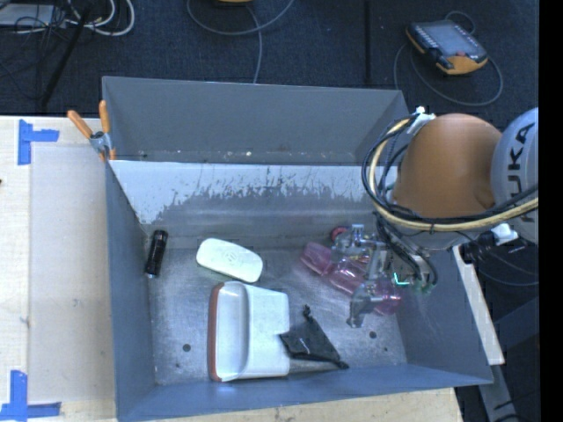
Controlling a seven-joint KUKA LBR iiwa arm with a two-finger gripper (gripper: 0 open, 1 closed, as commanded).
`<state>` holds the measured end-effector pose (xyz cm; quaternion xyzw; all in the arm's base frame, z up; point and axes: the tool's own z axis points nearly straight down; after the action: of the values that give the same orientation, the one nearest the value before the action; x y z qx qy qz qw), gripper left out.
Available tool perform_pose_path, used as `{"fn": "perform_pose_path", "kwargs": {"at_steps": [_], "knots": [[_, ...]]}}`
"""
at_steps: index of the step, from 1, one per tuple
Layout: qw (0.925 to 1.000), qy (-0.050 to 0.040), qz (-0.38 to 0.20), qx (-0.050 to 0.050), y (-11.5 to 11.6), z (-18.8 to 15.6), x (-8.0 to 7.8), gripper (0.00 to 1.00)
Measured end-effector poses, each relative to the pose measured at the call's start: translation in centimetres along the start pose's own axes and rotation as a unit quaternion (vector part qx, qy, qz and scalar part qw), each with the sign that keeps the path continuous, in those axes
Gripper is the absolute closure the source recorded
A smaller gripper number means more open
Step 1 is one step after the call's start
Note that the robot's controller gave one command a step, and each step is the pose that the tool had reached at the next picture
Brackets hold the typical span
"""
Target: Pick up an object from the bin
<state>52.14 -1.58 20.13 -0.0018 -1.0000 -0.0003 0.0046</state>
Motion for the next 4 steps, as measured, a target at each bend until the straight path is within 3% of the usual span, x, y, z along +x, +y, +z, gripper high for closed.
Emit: {"fn": "perform_pose_path", "kwargs": {"at_steps": [1,2,3,4], "knots": [[1.0000,-0.0036,0.000,0.000,0.0,-0.4,-0.2,0.00],[0.9990,-0.0066,-0.044,0.001,0.0,1.7,-0.3,0.00],[0.9881,-0.0044,-0.154,0.001,-0.8,6.3,1.9,0.00],[0.9811,-0.0014,-0.194,0.000,0.0,7.5,2.0,0.00]]}}
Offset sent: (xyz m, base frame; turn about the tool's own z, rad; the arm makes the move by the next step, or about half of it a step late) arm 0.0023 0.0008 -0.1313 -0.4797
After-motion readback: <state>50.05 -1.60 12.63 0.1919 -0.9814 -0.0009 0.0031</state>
